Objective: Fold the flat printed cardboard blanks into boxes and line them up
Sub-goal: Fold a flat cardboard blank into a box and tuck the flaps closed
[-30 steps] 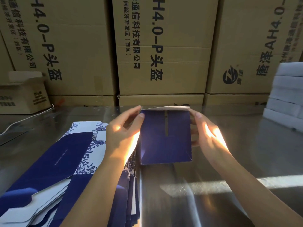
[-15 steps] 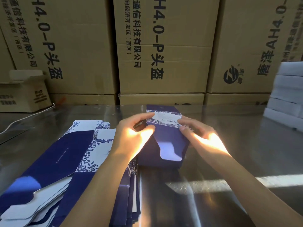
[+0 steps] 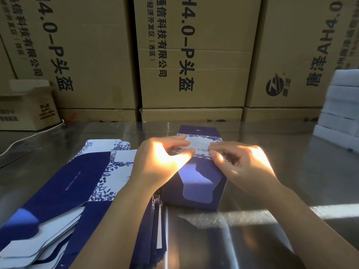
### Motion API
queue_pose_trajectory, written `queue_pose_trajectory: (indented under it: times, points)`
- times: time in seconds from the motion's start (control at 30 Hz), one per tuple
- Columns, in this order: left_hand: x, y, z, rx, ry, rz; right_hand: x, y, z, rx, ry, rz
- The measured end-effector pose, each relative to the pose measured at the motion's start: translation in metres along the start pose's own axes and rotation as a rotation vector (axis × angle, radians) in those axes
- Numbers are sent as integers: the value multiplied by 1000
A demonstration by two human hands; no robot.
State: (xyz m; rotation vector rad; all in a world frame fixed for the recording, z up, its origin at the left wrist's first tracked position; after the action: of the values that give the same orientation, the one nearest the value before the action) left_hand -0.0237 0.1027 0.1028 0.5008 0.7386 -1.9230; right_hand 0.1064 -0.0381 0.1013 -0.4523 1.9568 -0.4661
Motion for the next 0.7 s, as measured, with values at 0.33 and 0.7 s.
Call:
queue_pose_trajectory:
  times: [0.33, 0.7]
  points:
    - [1, 7, -4, 28, 58, -340, -4, 2, 7, -31, 2, -161]
    - [-1, 9, -10, 50, 37, -340, -1, 17, 8, -289, 54, -161]
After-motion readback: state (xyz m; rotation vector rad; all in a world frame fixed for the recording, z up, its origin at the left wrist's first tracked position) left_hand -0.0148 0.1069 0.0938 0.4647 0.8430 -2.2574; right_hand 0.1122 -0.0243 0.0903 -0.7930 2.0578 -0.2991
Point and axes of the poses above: each hand's wrist, its own x-axis away from the middle knuckle, its own y-axis out of the palm, z = x × y, the point moved 5 cm from there along -x, towards the middle knuckle, and after that the axes turned 7 degrees about z, right-handed, at the moved point
